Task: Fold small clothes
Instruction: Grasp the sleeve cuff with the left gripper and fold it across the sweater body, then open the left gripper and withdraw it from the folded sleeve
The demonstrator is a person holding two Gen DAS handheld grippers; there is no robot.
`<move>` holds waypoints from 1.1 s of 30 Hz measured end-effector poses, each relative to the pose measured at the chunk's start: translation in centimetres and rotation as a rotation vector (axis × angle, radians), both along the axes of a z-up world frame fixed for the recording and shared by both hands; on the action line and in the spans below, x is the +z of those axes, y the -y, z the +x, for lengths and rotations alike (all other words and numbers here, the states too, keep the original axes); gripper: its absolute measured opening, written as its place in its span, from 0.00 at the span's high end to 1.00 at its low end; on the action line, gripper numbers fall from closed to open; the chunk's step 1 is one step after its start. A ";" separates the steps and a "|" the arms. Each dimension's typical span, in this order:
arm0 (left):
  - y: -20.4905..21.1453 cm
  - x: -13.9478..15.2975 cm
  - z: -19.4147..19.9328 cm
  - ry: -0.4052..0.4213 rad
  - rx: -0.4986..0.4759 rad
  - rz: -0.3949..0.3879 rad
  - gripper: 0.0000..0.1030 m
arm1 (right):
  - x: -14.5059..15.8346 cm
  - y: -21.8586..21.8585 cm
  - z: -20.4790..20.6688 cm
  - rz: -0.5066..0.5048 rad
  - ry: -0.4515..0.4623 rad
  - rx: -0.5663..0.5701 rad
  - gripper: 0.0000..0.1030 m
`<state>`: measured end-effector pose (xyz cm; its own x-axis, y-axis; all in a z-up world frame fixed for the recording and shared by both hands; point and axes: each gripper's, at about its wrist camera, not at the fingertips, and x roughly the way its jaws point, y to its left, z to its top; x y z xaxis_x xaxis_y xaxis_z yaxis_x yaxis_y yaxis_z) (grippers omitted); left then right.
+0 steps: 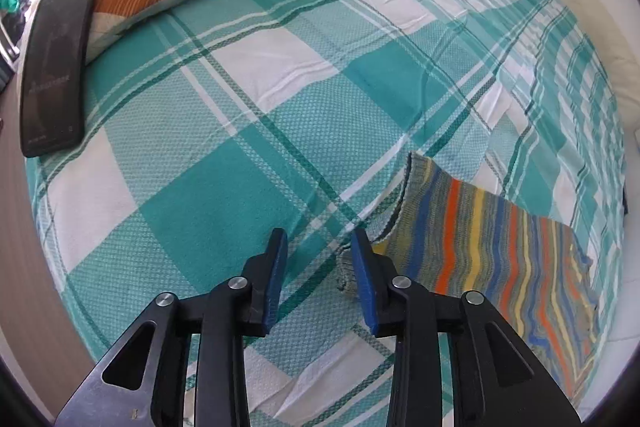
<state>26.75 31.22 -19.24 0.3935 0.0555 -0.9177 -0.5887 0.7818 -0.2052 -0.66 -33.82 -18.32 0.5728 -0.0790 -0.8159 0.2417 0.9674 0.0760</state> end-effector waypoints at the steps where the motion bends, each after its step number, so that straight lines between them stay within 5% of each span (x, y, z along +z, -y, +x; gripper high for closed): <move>1: -0.3 0.4 -0.4 0.006 0.021 0.014 0.46 | 0.0 0.0 0.0 0.001 0.001 -0.001 0.34; 3: -0.1 1.2 -1.0 0.031 0.019 0.039 0.43 | 0.0 0.0 0.0 0.002 0.001 -0.003 0.34; 10: 6.0 1.4 0.9 0.033 -0.230 0.153 0.20 | 0.0 -0.5 0.1 -0.016 -0.006 0.014 0.34; 14: 5.0 -2.4 0.9 -0.115 -0.161 0.190 0.21 | 0.5 -0.4 -0.3 -0.017 0.014 0.007 0.34; 16: 4.1 -2.4 -0.5 -0.091 -0.141 0.185 0.16 | 0.8 0.0 -0.6 -0.012 0.029 -0.007 0.34; 20: 5.0 -1.0 -3.0 -0.112 -0.195 0.295 0.16 | 0.8 0.7 -0.6 0.009 0.033 -0.032 0.34; 28: 11.1 3.0 -9.6 0.057 -0.371 0.123 0.14 | 1.2 0.0 -0.6 -0.010 0.045 -0.012 0.34; 33: 17.9 2.8 -13.4 0.066 -0.558 0.031 0.12 | 1.6 -0.7 -0.6 -0.018 0.050 0.015 0.34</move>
